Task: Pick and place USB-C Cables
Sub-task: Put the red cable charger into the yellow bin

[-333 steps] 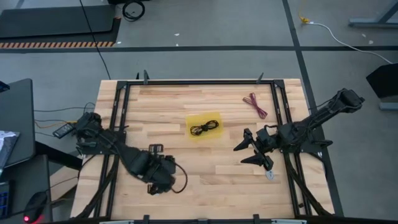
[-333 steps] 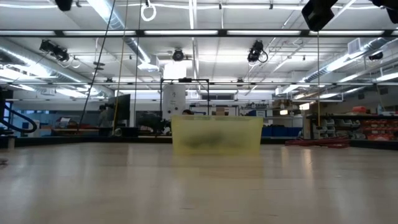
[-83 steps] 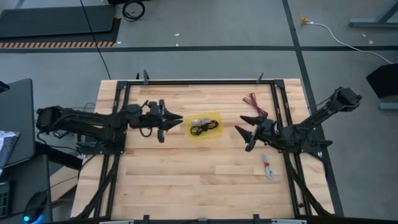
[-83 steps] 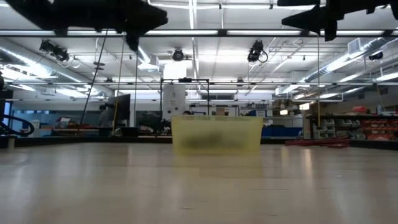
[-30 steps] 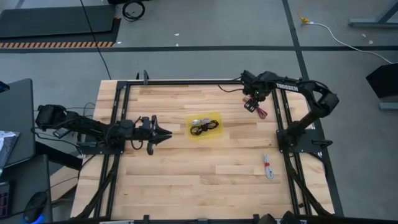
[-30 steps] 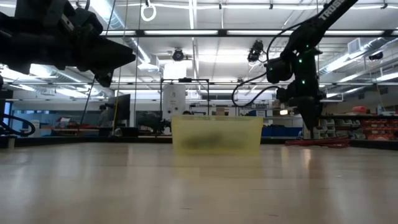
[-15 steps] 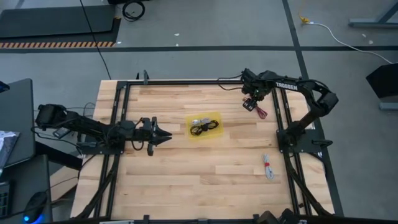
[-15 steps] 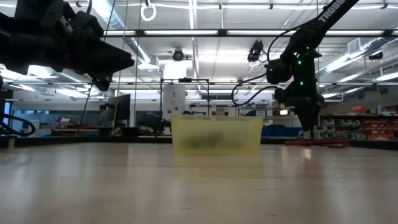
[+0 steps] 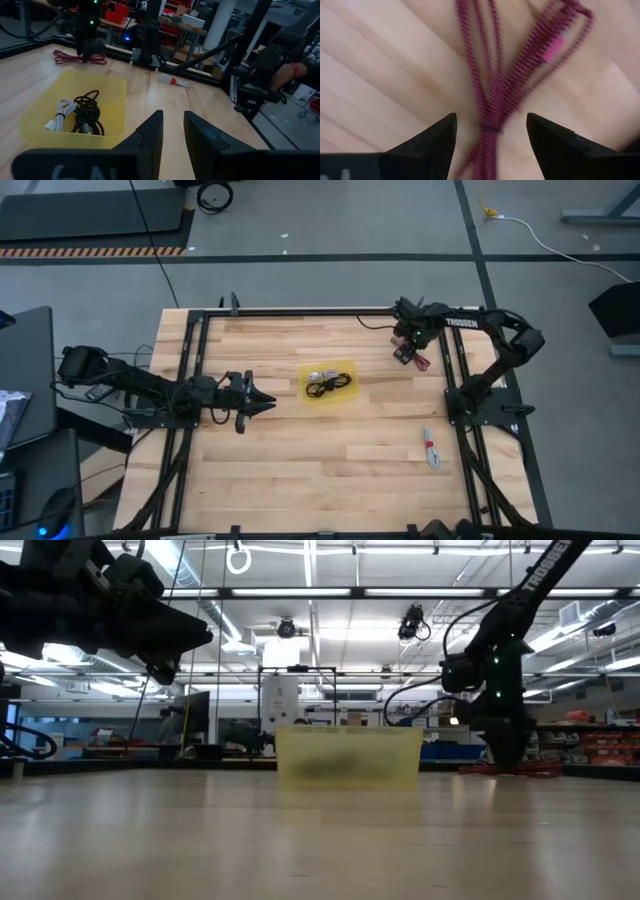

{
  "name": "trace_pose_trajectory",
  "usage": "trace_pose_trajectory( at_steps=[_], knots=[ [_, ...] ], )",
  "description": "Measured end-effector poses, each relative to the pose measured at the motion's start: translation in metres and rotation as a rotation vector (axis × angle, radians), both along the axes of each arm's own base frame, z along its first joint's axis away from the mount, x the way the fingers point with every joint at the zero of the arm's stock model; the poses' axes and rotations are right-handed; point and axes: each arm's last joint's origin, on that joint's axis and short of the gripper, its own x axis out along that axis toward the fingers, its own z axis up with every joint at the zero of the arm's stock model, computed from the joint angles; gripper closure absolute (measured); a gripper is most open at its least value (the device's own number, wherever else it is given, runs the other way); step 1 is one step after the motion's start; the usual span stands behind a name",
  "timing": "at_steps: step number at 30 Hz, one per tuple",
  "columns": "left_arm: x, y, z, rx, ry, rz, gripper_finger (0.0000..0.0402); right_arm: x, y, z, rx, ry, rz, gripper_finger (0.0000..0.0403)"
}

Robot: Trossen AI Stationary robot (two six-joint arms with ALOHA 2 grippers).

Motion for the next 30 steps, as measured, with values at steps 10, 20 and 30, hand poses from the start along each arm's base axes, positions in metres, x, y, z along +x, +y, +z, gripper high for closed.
trace_pose_trajectory(
  at_steps=[10, 20, 30],
  knots=[
    [0.000, 0.000, 0.000, -0.001, 0.001, 0.010, 0.0317, 0.000, 0.003, -0.007, -0.014, -0.031, 0.000, 0.0208],
    [0.000, 0.001, -0.001, -0.002, 0.008, 0.019, 0.0317, 0.000, 0.003, -0.007, -0.027, -0.002, 0.020, 0.0379],
    [0.000, 0.001, -0.001, 0.000, 0.010, 0.021, 0.0317, 0.023, 0.006, 0.036, -0.044, 0.060, 0.110, 0.0378]
  ],
)
